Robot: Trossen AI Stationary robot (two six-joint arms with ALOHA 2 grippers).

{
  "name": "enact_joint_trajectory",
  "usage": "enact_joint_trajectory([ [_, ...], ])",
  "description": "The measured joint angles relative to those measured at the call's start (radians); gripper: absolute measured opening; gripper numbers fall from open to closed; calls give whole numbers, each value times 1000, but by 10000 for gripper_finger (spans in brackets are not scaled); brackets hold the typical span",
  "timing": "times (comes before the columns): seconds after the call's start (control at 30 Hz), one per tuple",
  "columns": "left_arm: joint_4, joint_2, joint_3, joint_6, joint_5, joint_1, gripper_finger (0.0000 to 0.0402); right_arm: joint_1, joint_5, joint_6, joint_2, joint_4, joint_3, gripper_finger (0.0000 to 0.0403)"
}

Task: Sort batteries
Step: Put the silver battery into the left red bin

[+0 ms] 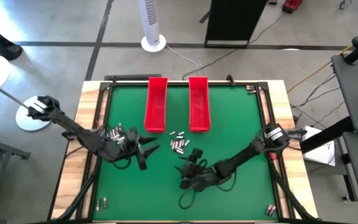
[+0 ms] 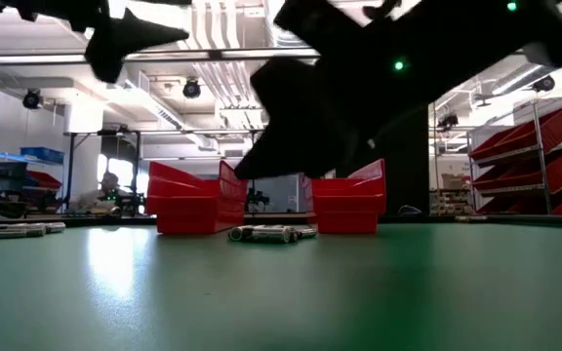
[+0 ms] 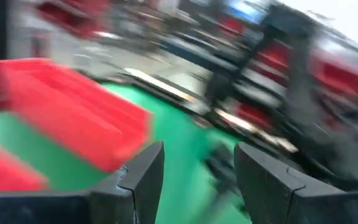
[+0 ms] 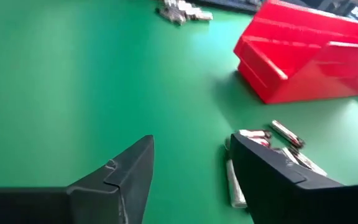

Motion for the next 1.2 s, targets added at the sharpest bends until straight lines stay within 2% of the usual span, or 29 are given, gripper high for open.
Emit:
enact_joint_trajectory([
  [0.1,2,8,-1,104,204,-23,175,-20,-20,5,32,-19,54,225],
  [0.17,4,14,3,128,241,-34,175,-28,-14,-6,50,-26,74,234],
  [0.3,-20,6,20,166,226,-48,175,-47,-9,-12,70,-35,94,246],
  [0.43,-75,3,30,164,205,-50,175,-93,-40,67,66,-113,96,247],
  [0.7,-90,4,33,163,81,-49,174,-165,-290,99,84,-156,94,221],
  [0.9,-98,4,33,163,80,-49,174,-171,-297,110,77,-182,92,203],
  [1.03,-103,4,33,166,80,-49,174,-157,-294,53,32,-222,106,199],
  [1.2,-104,4,33,187,78,-49,174,-151,-219,52,-27,-316,124,199],
])
